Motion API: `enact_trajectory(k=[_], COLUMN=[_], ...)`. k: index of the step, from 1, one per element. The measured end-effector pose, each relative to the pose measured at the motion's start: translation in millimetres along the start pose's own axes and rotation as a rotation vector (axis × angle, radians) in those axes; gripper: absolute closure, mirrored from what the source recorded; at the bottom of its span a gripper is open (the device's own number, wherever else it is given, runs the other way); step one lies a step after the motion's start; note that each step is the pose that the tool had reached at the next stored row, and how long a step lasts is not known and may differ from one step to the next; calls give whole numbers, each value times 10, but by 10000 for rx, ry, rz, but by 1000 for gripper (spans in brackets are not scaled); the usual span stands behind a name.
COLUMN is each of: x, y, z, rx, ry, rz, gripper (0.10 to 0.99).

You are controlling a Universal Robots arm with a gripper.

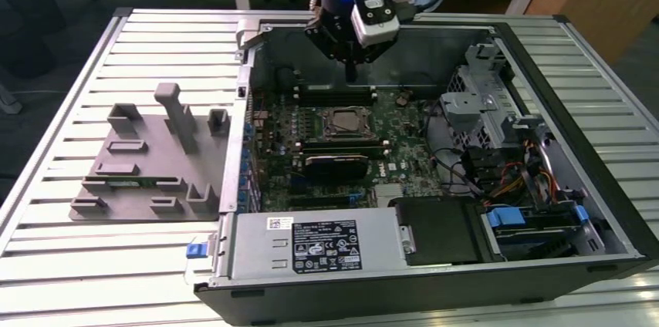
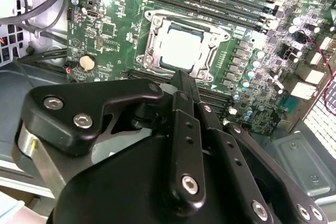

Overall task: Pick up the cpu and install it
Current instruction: 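Install the first cpu locking lever, then install the second cpu locking lever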

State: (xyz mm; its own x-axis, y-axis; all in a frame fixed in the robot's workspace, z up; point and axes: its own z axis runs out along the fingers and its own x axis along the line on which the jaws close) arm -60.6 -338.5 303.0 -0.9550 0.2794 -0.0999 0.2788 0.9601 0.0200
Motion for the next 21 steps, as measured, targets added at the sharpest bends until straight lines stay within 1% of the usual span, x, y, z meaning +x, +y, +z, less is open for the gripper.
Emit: enact_trajectory(k=[4, 8, 16, 18, 19, 21], x=[1, 3, 3, 19, 19, 21], y=[0, -1, -1, -4, -4, -4], z=[6, 32, 35, 185, 186, 209], rx=[0, -1, 0, -1, -1, -1], ry=[0, 0, 0, 0, 0, 0], rz=[0, 0, 0, 0, 0, 0], gripper=[980, 980, 980, 980, 980, 980])
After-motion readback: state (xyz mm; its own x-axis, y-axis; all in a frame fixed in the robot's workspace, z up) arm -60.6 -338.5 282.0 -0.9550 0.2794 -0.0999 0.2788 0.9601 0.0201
